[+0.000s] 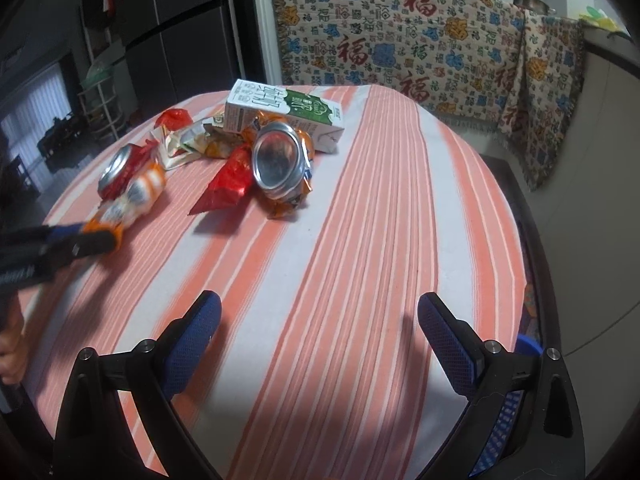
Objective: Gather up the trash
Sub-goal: 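Return both tools to the table and approach the wrapped snack bag and crushed can, then grasp the orange-white snack bag with the left tool while the right tool grasps the crushed orange can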
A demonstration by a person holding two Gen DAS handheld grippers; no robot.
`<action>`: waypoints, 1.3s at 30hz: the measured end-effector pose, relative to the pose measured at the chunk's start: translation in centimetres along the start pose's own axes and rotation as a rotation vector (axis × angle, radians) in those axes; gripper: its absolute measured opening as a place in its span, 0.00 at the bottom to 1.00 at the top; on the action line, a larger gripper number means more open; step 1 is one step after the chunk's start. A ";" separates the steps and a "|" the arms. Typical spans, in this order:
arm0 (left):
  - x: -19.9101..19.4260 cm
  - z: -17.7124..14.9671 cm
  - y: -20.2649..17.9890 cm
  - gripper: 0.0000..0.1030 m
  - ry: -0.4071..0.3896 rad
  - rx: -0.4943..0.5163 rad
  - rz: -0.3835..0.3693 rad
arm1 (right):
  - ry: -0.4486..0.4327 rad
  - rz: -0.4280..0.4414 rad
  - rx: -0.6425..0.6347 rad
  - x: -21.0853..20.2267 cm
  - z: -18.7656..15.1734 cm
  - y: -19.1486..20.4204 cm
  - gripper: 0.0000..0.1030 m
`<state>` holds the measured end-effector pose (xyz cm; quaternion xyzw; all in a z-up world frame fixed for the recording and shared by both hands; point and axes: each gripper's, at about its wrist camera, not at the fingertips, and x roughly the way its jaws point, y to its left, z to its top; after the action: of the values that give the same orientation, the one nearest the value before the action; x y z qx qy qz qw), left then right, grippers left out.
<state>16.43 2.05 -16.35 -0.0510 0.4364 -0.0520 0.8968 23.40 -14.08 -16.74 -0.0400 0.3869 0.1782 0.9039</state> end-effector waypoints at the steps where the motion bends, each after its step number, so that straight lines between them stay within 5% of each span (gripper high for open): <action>1: 0.1 -0.2 -0.1 0.60 0.006 0.017 -0.001 | -0.004 0.006 0.007 0.1 0.3 -0.1 0.96; 11: 2.2 0.6 -0.1 0.66 0.047 0.085 -0.006 | 0.006 0.148 0.010 4.2 6.8 -0.4 0.91; 17: 1.8 0.8 1.2 0.66 0.039 0.054 -0.034 | 0.029 0.215 0.026 6.6 7.7 -0.8 0.72; 18: 1.8 0.9 1.2 0.66 0.038 0.058 -0.034 | 0.031 0.235 0.017 6.7 7.7 -0.7 0.61; 20: 1.8 1.0 1.1 0.66 0.039 0.061 -0.032 | 0.027 0.246 0.000 6.4 7.6 -0.4 0.23; 21: 1.8 1.0 1.0 0.66 0.038 0.060 -0.030 | 0.014 0.251 0.003 6.0 7.5 -0.5 0.10; 22: 1.8 1.1 0.9 0.66 0.035 0.060 -0.031 | 0.008 0.258 0.013 5.6 7.4 -0.5 0.08; 29: 2.3 1.3 0.2 0.65 0.031 0.070 -0.010 | 0.056 0.226 -0.037 1.0 5.1 0.5 0.07; 31: 2.5 1.3 0.1 0.57 0.032 0.068 -0.005 | 0.067 0.238 -0.060 0.1 4.2 1.0 0.07; 39: 2.2 0.8 -0.8 0.49 0.037 0.101 0.001 | 0.096 0.222 -0.102 0.2 2.7 1.1 0.12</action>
<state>18.32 0.97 -17.46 -0.0043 0.4499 -0.0747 0.8899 25.03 -12.43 -14.93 -0.0515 0.4221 0.2944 0.8559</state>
